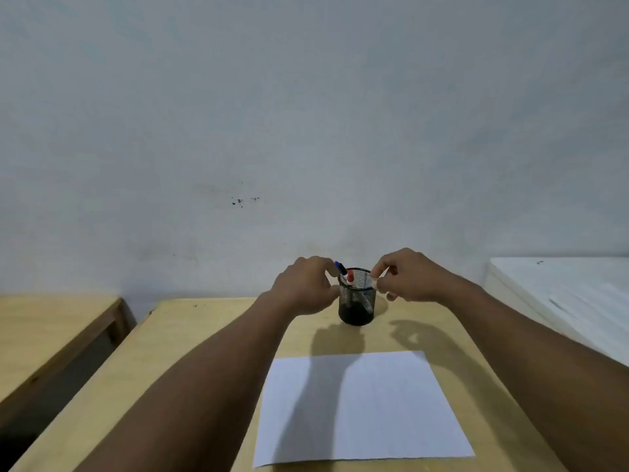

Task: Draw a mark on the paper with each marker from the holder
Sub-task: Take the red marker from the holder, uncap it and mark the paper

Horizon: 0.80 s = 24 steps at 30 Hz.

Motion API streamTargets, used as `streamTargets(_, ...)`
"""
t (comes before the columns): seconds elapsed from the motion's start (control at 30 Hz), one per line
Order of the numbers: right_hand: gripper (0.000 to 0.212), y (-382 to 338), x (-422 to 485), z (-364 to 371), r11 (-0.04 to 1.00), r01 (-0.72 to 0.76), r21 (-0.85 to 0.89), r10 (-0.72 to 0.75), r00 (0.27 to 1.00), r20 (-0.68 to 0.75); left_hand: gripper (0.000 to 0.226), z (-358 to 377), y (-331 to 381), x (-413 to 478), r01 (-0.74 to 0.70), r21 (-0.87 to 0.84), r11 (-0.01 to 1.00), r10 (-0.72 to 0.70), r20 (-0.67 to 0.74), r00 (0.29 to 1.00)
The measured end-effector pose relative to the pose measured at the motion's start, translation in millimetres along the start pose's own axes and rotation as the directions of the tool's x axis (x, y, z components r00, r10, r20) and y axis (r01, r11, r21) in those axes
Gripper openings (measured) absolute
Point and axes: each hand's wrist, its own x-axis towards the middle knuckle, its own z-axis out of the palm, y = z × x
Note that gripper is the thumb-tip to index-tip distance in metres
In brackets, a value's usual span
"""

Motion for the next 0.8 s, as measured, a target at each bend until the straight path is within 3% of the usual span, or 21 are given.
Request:
streamTargets(0.27, 0.011, 35.1, 61.4, 21.0, 0.999, -0.007, 0.045, 0.009, 0.999, -0.031, 0.035, 36.0, -2.2, 62.8, -0.074, 0.102, 0.992, 0.079, -0.047, 0.996)
streamTargets(0.47, 0.012, 40.8, 65.9, 29.3, 0.998, -0.005, 0.064, 0.007, 1.0, -0.029, 0.017, 41.8, -6.2, 72.0, -0.103, 0.115, 0.988, 0.109, -0.054, 0.993)
streamTargets(0.6, 0.012, 32.5, 50.1, 27.4, 0.994, -0.024, 0.107, 0.028, 0.999, -0.037, 0.014, 29.5, -4.3, 58.6, -0.101, -0.033, 0.994, 0.095, -0.157, 0.983)
streamTargets(0.7, 0.011, 15.3, 27.9, 28.5, 0.972, -0.041, 0.231, 0.041, 0.999, 0.004, 0.014, 12.9, 0.4, 38.8, -0.092, -0.236, 0.968, 0.027, -0.262, 0.965)
streamTargets(0.8, 0.037, -5.4, 6.0, 42.7, 0.871, -0.152, 0.467, 0.104, 0.986, 0.127, 0.013, 2.4, -3.3, 13.4, -0.046, -0.52, 0.853, -0.119, -0.28, 0.953)
